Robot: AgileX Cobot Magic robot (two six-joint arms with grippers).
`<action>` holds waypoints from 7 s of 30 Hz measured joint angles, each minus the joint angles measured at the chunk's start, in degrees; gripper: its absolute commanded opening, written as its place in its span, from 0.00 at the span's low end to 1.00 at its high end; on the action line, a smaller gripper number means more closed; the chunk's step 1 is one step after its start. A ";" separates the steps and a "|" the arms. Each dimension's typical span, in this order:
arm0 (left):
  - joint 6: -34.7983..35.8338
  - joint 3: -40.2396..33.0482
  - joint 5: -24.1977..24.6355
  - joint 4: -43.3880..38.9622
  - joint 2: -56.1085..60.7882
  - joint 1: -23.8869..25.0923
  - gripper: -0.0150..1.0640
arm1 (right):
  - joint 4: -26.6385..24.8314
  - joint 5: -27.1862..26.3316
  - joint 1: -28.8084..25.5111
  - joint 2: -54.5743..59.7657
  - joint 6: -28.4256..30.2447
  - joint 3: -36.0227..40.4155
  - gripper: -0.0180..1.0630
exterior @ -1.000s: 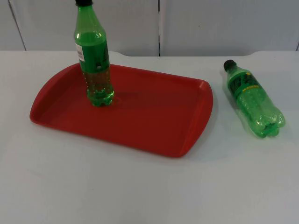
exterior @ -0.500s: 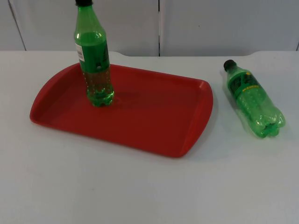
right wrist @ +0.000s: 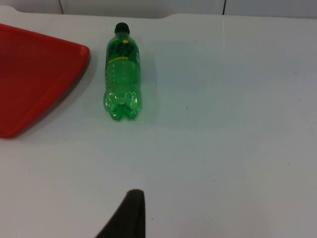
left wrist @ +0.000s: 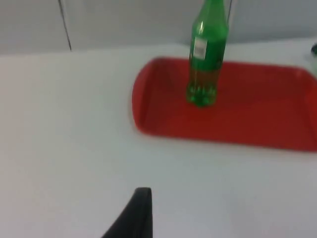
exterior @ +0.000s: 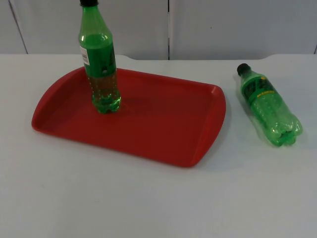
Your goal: Place the bottle upright on the tray.
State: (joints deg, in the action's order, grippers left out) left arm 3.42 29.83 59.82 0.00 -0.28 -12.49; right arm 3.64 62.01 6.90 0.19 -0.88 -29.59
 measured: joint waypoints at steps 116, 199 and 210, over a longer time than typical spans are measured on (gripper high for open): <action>-4.46 -1.23 1.82 0.00 0.00 0.00 0.99 | -1.03 -7.90 0.00 44.84 -1.10 -18.25 0.98; -4.58 -1.23 1.93 0.00 0.00 0.00 0.99 | -15.97 -3.43 3.87 145.98 1.85 -95.77 0.92; -4.58 -1.23 1.93 0.00 0.00 0.00 0.99 | -16.58 -4.22 4.84 146.78 1.97 -95.88 0.83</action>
State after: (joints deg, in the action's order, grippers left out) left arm -1.16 28.59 61.75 0.00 -0.28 -12.49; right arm -12.95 57.79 11.74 146.97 1.08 -125.47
